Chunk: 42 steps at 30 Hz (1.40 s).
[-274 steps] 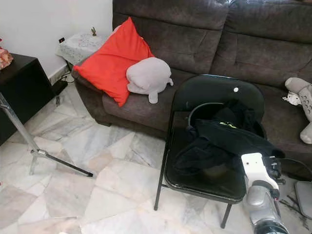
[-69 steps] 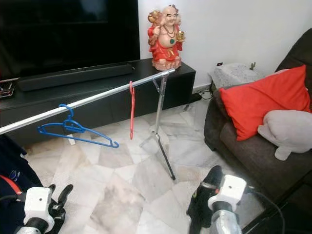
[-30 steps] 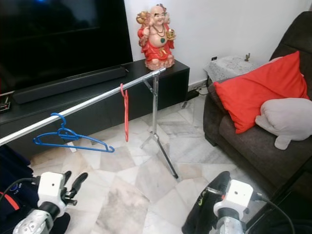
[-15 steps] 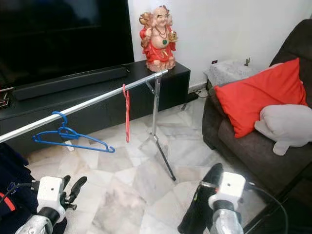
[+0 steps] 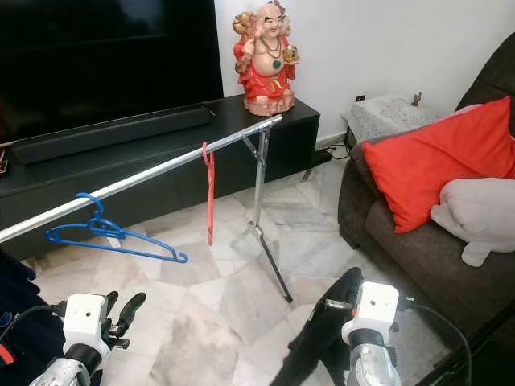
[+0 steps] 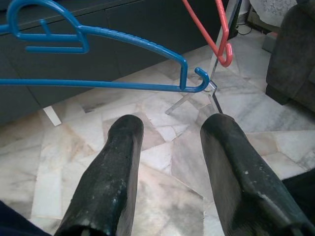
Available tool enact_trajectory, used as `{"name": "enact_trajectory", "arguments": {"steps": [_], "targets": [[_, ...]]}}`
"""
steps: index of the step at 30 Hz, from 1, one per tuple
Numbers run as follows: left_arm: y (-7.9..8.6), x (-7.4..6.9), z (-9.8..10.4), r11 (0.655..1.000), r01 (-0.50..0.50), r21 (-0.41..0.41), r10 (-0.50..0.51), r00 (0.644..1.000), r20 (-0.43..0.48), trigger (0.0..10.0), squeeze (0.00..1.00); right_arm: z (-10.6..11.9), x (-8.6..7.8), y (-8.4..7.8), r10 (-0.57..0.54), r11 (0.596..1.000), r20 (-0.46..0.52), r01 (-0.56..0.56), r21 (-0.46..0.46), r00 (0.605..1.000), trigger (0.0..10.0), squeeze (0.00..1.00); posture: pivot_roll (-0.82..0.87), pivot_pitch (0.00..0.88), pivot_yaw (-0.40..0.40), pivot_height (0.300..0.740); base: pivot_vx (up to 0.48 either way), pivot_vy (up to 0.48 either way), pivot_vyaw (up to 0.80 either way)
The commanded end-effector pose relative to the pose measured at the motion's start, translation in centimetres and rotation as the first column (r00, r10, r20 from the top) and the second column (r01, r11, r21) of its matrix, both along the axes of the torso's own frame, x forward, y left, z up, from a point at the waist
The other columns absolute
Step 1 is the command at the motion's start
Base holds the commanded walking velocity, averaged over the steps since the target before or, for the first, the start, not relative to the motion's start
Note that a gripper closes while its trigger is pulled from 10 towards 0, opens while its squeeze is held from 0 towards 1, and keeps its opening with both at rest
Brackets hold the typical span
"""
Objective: Hang hanger
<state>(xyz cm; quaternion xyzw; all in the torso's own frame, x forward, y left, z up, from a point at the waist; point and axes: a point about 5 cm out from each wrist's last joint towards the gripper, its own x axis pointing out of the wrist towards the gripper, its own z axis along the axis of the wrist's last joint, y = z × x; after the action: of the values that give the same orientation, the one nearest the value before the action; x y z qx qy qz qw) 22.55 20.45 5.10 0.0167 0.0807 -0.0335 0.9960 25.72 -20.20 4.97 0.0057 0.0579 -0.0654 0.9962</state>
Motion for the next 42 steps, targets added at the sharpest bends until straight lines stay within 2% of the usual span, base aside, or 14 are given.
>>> {"name": "enact_trajectory", "arguments": {"steps": [1,16,36,42], "targets": [[0.05,0.03,0.27,1.000,-0.002,0.018,0.002,1.000,-0.001,10.0,0.00,1.10,0.47,0.37,0.024,1.000,0.044,-0.024,-0.009,0.999,10.0,0.00,0.03,0.000,0.035,0.740,0.311,0.000,0.00],[0.03,-0.01,0.52,1.000,-0.010,0.011,0.010,1.000,0.000,10.0,0.00,1.36,0.59,0.91,0.068,0.997,0.040,-0.066,-0.047,0.997,10.0,0.00,0.03,0.000,0.031,0.740,0.340,0.000,0.00],[-0.28,0.29,0.70,1.000,-0.011,0.009,0.011,1.000,0.003,10.0,0.00,1.48,0.90,0.82,0.117,0.989,0.033,-0.113,-0.097,0.993,10.0,0.00,0.03,0.000,0.020,0.740,0.361,0.000,0.80],[-0.44,0.26,0.65,1.000,-0.013,0.007,0.013,1.000,0.005,10.0,0.00,1.44,0.95,0.68,0.133,0.987,0.025,-0.130,-0.100,0.991,10.0,0.00,0.03,0.000,0.013,0.740,0.146,0.000,0.67]]}}
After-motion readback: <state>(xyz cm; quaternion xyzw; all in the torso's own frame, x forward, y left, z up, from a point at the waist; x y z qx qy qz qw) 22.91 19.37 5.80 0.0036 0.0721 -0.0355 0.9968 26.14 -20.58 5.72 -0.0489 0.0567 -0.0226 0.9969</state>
